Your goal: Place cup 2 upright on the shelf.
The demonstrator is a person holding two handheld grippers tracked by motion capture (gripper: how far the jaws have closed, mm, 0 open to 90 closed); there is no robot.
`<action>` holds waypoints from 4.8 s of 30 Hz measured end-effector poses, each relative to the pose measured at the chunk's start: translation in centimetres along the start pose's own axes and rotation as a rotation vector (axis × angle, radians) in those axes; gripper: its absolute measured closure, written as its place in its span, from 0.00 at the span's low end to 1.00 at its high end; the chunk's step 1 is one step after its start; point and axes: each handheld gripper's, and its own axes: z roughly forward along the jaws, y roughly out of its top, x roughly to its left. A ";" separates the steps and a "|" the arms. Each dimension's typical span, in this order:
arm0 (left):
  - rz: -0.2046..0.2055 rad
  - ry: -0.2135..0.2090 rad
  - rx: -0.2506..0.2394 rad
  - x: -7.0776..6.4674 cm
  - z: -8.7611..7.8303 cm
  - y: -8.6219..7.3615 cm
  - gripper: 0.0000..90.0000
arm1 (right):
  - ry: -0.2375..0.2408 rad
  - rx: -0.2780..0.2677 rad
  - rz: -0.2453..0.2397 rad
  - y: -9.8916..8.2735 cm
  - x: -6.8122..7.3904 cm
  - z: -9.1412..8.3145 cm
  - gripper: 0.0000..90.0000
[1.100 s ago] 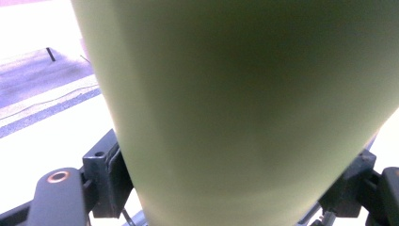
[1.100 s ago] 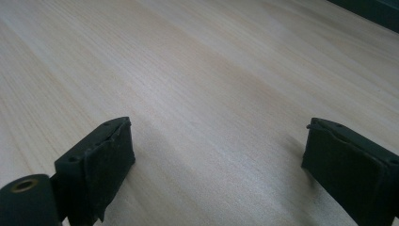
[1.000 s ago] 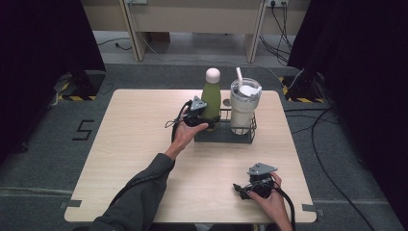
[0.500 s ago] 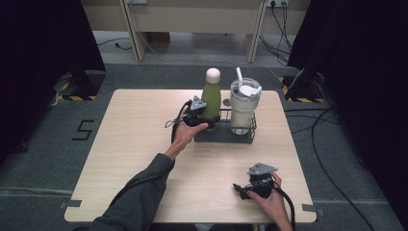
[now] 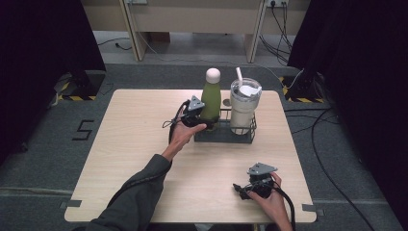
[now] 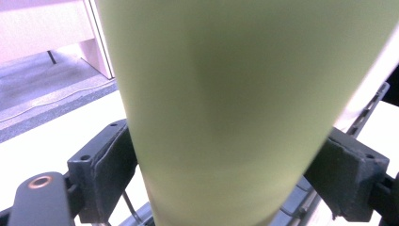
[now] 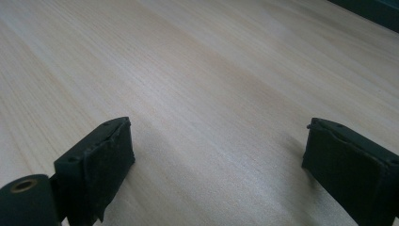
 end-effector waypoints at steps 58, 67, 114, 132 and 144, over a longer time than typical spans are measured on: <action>0.027 -0.051 0.030 -1.1 -12.0 -2.2 0.16 | 0.000 0.002 0.000 0.0 0.0 0.0 0.10; 0.022 -0.051 0.021 -0.9 -14.9 -3.9 0.16 | 0.000 0.002 0.001 0.0 0.0 0.0 0.10; 0.002 -0.011 0.177 -1.0 -20.9 -15.4 0.16 | 0.000 0.003 -0.001 0.0 0.1 0.0 0.10; 0.000 0.001 0.256 -1.1 -22.6 -17.1 0.17 | 0.000 0.001 -0.008 0.0 0.1 0.0 0.10; 0.016 0.016 0.307 -1.8 -23.2 -18.2 0.17 | -0.001 0.001 -0.009 0.0 0.1 0.0 0.10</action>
